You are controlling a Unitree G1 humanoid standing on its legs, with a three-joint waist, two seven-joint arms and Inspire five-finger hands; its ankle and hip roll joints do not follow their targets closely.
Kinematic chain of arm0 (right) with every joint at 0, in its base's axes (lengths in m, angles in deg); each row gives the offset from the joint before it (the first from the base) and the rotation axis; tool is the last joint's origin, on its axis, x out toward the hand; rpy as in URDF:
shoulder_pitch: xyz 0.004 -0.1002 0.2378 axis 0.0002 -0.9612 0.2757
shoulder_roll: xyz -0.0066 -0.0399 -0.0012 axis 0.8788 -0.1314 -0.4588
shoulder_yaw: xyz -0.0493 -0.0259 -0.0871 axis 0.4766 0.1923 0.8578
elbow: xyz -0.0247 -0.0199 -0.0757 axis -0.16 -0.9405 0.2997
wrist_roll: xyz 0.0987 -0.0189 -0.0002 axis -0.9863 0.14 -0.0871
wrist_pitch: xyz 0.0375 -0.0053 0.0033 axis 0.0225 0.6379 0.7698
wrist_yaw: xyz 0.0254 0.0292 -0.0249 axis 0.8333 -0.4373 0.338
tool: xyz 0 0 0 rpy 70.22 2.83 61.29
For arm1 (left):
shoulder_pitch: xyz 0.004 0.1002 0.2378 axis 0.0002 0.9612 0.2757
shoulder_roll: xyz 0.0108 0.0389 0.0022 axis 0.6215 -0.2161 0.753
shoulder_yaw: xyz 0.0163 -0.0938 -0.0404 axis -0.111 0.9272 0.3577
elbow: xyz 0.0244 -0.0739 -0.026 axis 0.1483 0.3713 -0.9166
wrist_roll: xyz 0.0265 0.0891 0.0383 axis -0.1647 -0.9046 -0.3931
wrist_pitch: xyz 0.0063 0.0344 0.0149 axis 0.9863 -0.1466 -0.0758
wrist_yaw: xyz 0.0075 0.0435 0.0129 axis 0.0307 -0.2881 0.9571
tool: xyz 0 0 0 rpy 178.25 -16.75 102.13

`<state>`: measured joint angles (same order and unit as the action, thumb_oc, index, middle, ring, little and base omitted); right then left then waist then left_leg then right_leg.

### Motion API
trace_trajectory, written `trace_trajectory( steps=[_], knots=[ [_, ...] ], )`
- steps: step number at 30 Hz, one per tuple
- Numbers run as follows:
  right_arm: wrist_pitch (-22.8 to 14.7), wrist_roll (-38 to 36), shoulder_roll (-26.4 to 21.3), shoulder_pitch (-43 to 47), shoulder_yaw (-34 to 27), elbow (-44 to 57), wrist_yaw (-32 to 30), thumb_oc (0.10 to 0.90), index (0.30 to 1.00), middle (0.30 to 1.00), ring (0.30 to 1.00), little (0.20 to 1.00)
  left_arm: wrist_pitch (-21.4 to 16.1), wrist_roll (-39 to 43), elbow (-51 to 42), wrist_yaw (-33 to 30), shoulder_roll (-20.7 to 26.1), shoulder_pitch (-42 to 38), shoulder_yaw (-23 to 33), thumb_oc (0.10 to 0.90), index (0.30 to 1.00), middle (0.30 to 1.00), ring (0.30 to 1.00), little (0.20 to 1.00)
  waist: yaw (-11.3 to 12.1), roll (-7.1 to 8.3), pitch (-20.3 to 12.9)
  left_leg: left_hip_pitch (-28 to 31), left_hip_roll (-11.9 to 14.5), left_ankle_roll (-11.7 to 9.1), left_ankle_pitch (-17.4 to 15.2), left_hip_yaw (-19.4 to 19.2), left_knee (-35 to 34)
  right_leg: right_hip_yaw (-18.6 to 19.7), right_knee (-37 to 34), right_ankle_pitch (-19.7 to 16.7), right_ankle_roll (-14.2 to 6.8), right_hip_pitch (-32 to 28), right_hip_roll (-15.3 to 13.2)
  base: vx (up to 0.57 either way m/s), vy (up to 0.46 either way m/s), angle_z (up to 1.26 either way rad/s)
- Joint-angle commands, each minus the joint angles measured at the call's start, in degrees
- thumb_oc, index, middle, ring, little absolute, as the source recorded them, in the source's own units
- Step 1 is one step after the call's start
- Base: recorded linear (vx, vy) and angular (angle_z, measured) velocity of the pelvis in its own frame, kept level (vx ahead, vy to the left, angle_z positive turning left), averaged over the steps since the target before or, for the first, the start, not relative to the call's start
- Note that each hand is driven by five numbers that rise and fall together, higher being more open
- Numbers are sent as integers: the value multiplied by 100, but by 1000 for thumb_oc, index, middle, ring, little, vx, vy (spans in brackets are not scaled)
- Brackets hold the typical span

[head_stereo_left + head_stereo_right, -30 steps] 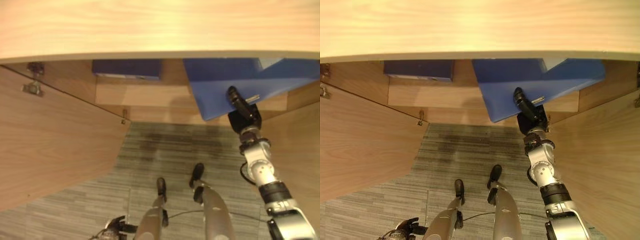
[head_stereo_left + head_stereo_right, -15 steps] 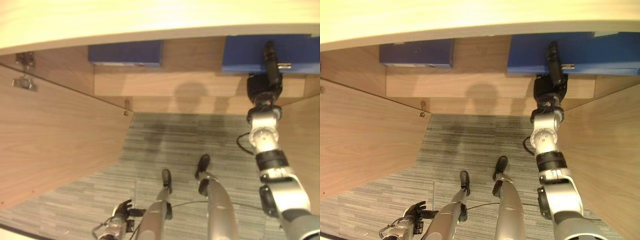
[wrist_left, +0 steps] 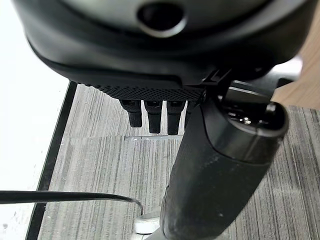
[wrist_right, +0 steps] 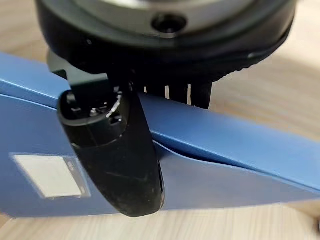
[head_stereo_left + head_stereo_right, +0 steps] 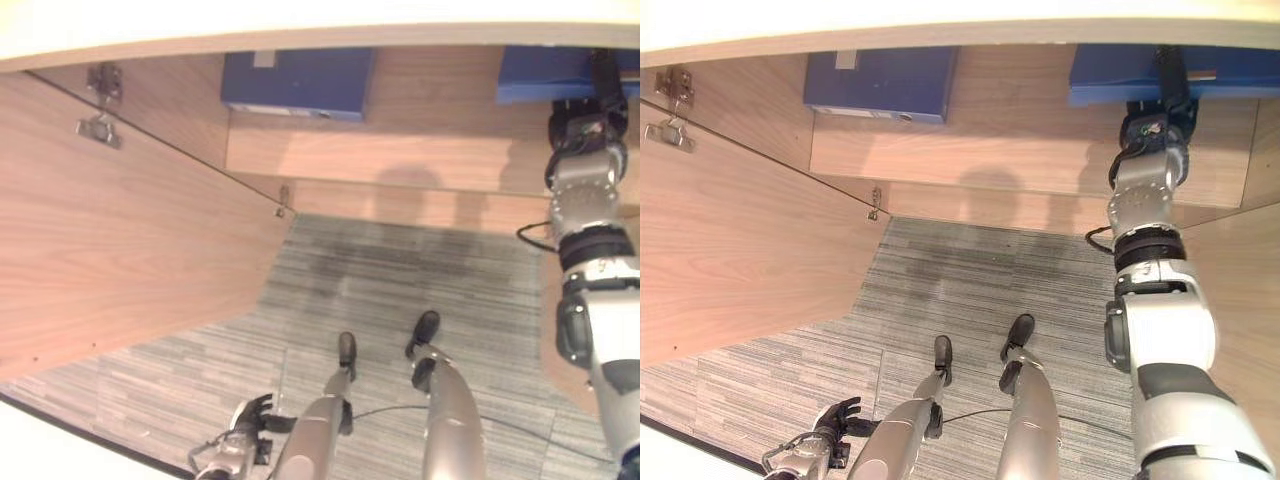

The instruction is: Put the empty folder in the office cabinet

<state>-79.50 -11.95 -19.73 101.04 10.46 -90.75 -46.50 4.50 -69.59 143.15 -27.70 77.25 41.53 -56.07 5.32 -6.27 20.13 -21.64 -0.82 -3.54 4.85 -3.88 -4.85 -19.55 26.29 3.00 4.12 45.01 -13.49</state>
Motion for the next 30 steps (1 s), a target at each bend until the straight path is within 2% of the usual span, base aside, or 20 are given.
trace_trajectory(
  steps=[1, 5, 11, 12, 13, 19, 20, 21, 23, 27, 30],
  knots=[
    [-267, -113, -325, 777, 434, 207, 404, 400, 300, 300, 300, 300, 107, 120, 365, -61, 593, 586, -460, 800, 900, 900, 900, 900, 105, -58, -483, 757, 338, -291, -764, 440, -15, 525, 39, 6, -1145, 186, 96, 0, 0, 0],
    [-166, -50, -406, 998, 639, 1, 382, 400, 300, 300, 300, 300, 89, 145, 319, -36, 596, 560, -535, 800, 900, 900, 900, 900, 158, -142, -444, 749, 296, -286, -739, 483, -15, 541, 92, 9, -1156, 219, 52, 6, 35, 3],
    [-252, 5, -407, 1084, 579, 5, 231, 400, 300, 300, 300, 300, 74, 194, 269, -81, 584, 506, -629, 800, 900, 900, 900, 900, 184, -254, -393, 704, 245, -304, -705, 551, -15, 538, 103, 31, -1162, 203, -13, 3, 22, 9],
    [-255, 14, -423, 1121, 621, 71, 225, 497, 446, 446, 446, 446, 66, 197, 252, -88, 593, 486, -643, 800, 900, 900, 900, 900, 200, -284, -382, 680, 223, -316, -700, 580, -15, 529, 104, 34, -1163, 209, -35, 1, 50, 12],
    [-237, -7, -435, 1163, 650, 48, 246, 800, 900, 900, 900, 900, 63, 187, 253, -81, 593, 470, -657, 800, 900, 900, 900, 900, 221, -329, -369, 657, 208, -322, -692, 596, -15, 532, 140, 24, -1168, 257, -60, 6, 54, 12],
    [-307, -215, -383, 941, 470, 34, 337, 800, 900, 900, 900, 900, 62, 112, 244, -79, 542, 479, -715, 800, 900, 900, 900, 900, 248, -442, -346, 646, 159, -317, -687, 626, -15, 554, 187, 28, -1180, 272, -114, 5, 33, 5],
    [-305, -302, -514, 894, 378, 59, 366, 800, 900, 900, 900, 900, -40, 329, -541, -26, 677, 879, -783, 800, 900, 900, 900, 900, 330, -544, -335, 634, 130, -298, -696, 659, -15, 546, 176, 16, -1188, 253, -140, -17, 4, 4],
    [-415, -258, -471, 821, 432, 135, 385, 800, 900, 900, 900, 900, 29, 177, -447, -10, 647, 883, -843, 800, 900, 900, 900, 900, 330, -563, -318, 640, 130, -295, -689, 652, -15, 541, 179, 19, -1198, 241, -148, -20, 0, 4],
    [-374, -500, -359, 474, 37, 166, 437, 800, 900, 900, 900, 900, -22, 30, -261, -8, 499, 941, -864, 800, 900, 900, 900, 900, 340, -668, -277, 665, 109, -293, -692, 705, -15, 528, 177, 33, -1212, 190, -156, -13, 5, 13],
    [-560, -677, -505, 383, -130, 71, 535, 800, 900, 900, 900, 900, -48, 146, -296, 36, 515, 1018, -836, 800, 900, 900, 900, 900, 382, -780, -245, 683, 77, -292, -683, 741, -15, 525, 173, 39, -1226, 164, -154, -10, 14, 11],
    [-619, -767, -409, 169, -263, 142, 575, 800, 900, 900, 900, 900, -40, 127, -364, 63, 509, 1056, -861, 800, 900, 900, 900, 900, 384, -836, -220, 702, 73, -290, -678, 737, -15, 549, 140, 20, -1239, 129, -137, -9, 13, 4]
  ],
)
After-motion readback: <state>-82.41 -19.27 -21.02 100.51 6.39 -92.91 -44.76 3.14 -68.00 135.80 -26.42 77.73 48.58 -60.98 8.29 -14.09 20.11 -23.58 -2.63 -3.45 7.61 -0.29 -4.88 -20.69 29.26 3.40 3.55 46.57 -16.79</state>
